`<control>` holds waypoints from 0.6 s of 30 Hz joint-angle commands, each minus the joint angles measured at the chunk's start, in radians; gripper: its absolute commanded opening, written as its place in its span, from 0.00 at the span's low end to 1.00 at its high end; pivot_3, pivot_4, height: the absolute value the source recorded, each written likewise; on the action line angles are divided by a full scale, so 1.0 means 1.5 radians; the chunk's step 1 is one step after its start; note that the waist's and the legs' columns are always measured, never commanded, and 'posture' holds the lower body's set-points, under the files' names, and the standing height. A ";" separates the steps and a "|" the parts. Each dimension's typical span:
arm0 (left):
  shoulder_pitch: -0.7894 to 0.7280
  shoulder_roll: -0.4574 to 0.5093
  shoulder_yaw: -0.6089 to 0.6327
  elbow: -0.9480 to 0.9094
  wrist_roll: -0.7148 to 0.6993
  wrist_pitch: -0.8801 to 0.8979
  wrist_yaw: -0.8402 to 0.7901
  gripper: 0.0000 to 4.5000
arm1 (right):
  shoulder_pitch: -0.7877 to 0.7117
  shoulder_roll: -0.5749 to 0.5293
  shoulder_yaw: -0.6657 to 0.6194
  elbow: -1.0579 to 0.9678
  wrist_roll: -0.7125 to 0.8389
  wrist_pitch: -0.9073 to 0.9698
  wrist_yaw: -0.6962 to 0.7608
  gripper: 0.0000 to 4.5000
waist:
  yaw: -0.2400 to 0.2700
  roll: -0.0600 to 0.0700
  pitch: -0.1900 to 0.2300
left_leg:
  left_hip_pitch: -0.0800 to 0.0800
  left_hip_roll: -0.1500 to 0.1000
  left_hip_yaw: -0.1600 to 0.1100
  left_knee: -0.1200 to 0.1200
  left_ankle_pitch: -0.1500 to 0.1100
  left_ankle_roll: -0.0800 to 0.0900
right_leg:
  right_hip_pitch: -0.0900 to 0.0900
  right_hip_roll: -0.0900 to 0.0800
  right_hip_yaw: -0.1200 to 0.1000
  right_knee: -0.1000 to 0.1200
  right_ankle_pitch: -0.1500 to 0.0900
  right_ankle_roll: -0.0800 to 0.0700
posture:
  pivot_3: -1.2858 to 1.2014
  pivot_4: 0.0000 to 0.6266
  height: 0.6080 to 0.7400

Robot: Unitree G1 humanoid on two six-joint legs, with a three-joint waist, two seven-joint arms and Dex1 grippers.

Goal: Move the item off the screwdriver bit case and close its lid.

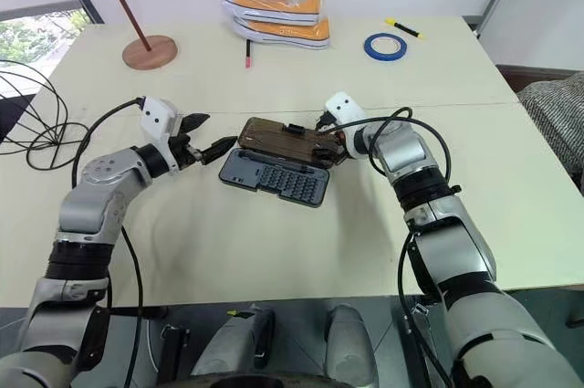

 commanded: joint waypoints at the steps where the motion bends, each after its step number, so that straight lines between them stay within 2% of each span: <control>1: 0.012 0.009 0.016 -0.046 -0.006 0.005 0.005 1.00 | -0.042 0.012 -0.019 0.043 -0.004 -0.036 0.011 1.00 | -0.004 0.000 0.000 | 0.000 0.000 0.000 0.000 0.000 0.000 | 0.000 0.000 0.000 0.000 0.000 0.000 | 0.52 0.24 1.00; 17: 0.032 0.025 0.033 -0.076 -0.011 0.022 0.019 1.00 | -0.083 0.055 -0.038 0.196 -0.025 -0.105 0.024 1.00 | -0.010 0.000 0.000 | 0.000 0.000 0.000 0.000 0.000 0.000 | 0.000 0.000 0.000 0.000 0.000 0.000 | 0.52 0.24 1.00; 18: 0.032 0.028 0.035 -0.077 -0.011 0.023 0.019 1.00 | -0.085 0.058 -0.038 0.206 -0.028 -0.109 0.024 0.94 | -0.011 0.000 0.000 | 0.000 0.000 0.000 0.000 0.000 0.000 | 0.000 0.000 0.000 0.000 0.000 0.000 | 0.52 0.24 1.00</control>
